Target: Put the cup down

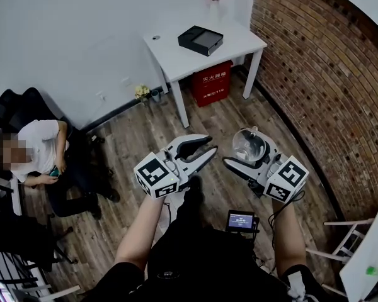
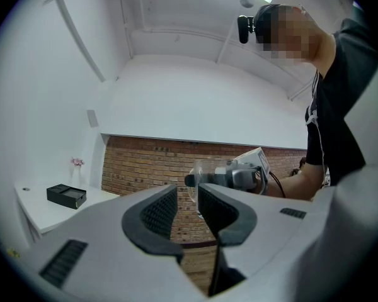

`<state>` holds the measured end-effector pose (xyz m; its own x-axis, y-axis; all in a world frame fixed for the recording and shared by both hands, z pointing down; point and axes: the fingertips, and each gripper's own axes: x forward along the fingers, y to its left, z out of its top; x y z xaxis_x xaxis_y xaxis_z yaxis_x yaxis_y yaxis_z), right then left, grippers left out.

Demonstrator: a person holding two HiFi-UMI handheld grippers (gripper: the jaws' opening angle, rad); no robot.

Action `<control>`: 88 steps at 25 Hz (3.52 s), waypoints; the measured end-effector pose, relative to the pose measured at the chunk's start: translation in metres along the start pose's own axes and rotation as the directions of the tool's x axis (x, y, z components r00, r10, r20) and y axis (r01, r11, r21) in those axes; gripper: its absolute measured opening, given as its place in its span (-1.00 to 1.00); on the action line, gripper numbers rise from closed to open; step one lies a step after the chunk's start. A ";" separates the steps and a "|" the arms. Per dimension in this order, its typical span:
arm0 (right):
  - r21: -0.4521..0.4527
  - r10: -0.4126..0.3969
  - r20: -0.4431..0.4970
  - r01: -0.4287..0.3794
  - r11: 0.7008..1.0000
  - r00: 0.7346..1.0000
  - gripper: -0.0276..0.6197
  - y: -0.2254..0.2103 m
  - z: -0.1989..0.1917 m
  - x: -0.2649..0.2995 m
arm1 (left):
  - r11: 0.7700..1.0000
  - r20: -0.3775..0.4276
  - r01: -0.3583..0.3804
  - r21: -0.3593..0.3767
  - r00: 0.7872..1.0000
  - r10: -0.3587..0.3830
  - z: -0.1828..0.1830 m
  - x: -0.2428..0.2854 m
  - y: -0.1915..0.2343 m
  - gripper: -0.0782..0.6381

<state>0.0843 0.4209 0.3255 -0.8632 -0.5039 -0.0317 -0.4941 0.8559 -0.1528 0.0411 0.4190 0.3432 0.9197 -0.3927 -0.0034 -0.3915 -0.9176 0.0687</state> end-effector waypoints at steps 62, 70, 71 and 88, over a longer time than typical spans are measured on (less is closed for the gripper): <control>0.074 0.013 0.025 -0.015 0.997 1.000 0.34 -0.493 0.053 0.279 | 0.995 -0.051 -0.016 -0.100 0.999 0.011 -0.006 0.219 0.515 -0.09; 0.133 0.074 0.068 -0.083 0.988 0.995 0.34 -0.567 0.067 0.287 | 0.991 -0.067 -0.088 -0.099 0.994 0.082 0.001 0.274 0.569 -0.02; 0.135 0.083 0.072 -0.092 0.986 0.994 0.34 -0.574 0.069 0.287 | 0.991 -0.067 -0.096 -0.098 0.994 0.090 0.002 0.279 0.574 -0.01; 0.147 0.197 0.033 -0.200 0.969 0.980 0.34 -0.601 0.062 0.320 | 0.979 -0.060 -0.186 -0.089 0.982 0.181 0.006 0.289 0.610 0.00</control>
<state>0.1117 -0.2616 0.3457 -0.9396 -0.3291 -0.0936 -0.2911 0.9128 -0.2865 0.0677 -0.2542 0.3784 0.8339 -0.5476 0.0689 -0.5512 -0.8196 0.1565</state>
